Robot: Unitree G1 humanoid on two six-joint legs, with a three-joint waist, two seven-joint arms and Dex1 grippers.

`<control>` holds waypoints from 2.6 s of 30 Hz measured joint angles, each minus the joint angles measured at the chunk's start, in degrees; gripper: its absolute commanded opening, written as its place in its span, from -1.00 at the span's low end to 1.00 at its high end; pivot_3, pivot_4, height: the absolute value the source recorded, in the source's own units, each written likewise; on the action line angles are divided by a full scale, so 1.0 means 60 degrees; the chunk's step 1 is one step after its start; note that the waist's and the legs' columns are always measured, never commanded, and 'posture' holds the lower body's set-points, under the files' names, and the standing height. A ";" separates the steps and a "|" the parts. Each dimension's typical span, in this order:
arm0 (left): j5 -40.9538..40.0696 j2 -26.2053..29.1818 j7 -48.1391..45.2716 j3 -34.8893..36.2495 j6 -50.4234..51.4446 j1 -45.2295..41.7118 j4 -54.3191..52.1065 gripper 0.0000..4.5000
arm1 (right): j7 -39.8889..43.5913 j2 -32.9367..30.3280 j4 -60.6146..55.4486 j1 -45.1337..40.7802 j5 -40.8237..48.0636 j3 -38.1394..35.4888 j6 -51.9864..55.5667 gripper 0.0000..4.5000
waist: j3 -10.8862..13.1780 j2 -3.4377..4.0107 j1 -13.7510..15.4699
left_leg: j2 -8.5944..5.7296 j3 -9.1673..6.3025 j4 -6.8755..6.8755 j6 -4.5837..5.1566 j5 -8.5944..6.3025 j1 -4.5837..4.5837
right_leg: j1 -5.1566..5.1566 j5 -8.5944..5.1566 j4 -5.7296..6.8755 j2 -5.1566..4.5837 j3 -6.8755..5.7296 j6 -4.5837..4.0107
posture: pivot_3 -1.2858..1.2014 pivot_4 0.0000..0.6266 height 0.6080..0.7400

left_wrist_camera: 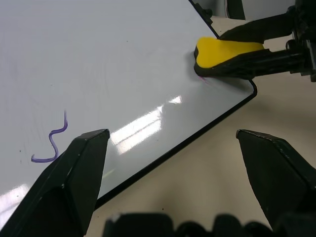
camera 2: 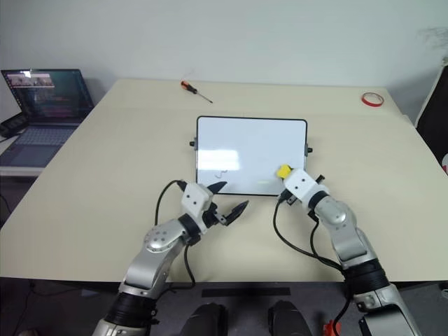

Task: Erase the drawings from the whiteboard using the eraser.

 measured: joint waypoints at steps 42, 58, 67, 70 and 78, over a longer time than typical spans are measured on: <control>-0.0003 0.0024 -0.0008 -0.0016 0.0060 0.0030 -0.0015 1.00 | -0.0242 -0.0127 -0.0498 0.0560 -0.0483 0.0266 0.0272 -0.49 | 0.0000 -0.0002 -0.0050 | 0.0002 0.0012 -0.0003 0.0000 0.0000 0.0027 | 0.0017 -0.0026 -0.0006 0.0005 0.0012 0.0044 | 0.03 -0.52 1.00; -0.0008 0.0231 0.0244 0.0163 0.0320 0.1157 -0.1085 1.00 | 0.1196 0.0682 -0.2709 0.1906 0.3719 -0.1629 0.0945 -0.49 | 0.0018 0.0000 0.0008 | -0.0007 -0.0034 -0.0007 0.0000 -0.0005 -0.0055 | -0.0034 -0.0023 -0.0014 -0.0018 0.0012 0.0031 | 0.03 -0.52 1.00; -0.0034 0.0342 0.0649 0.0575 0.0529 0.2158 -0.1789 1.00 | 0.1281 -0.0092 -0.4923 0.4658 0.4451 -0.2849 0.1021 -0.49 | 0.0021 0.0004 0.0007 | -0.0002 -0.0031 -0.0014 0.0002 -0.0007 -0.0047 | -0.0032 -0.0056 -0.0020 -0.0022 0.0011 0.0043 | 0.03 -0.52 1.00; -0.0025 0.0212 0.0996 0.0750 0.0541 0.2307 -0.2009 1.00 | 0.1412 -0.0106 -0.4897 0.5367 0.4437 -0.2825 0.0740 -0.49 | 0.0022 0.0004 0.0005 | -0.0001 -0.0026 -0.0013 0.0002 -0.0007 -0.0046 | -0.0032 -0.0059 -0.0018 -0.0022 0.0015 0.0044 | 0.03 -0.52 1.00; -0.0012 0.0155 0.1099 0.0728 0.0536 0.2248 -0.2071 1.00 | 0.1510 -0.0244 -0.4556 0.4744 0.4380 -0.2810 0.0438 -0.49 | 0.0023 0.0001 0.0006 | -0.0003 -0.0022 -0.0012 0.0002 -0.0007 -0.0043 | -0.0031 -0.0060 -0.0018 -0.0012 0.0013 0.0044 | 0.03 -0.52 1.00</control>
